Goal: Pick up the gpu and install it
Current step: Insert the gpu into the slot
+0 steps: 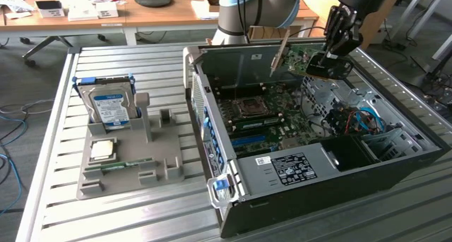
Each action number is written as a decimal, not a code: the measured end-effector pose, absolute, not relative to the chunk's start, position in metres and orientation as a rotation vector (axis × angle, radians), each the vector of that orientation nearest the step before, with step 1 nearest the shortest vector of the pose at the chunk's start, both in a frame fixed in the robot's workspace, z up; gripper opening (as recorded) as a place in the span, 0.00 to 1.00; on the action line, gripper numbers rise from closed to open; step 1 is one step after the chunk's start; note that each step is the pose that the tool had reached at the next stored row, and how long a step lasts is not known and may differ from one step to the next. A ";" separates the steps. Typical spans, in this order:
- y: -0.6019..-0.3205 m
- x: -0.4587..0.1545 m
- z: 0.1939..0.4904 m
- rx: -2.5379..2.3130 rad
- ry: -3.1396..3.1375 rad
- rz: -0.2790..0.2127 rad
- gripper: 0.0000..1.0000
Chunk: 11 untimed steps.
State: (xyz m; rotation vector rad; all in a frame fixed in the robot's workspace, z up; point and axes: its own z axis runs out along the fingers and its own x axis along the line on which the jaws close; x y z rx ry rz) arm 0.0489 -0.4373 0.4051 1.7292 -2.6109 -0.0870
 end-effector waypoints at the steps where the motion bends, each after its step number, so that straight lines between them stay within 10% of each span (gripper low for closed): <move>1: -0.437 0.049 0.405 1.737 -2.605 -0.087 0.27; 11: -0.437 0.049 0.405 1.748 -2.598 -0.087 0.27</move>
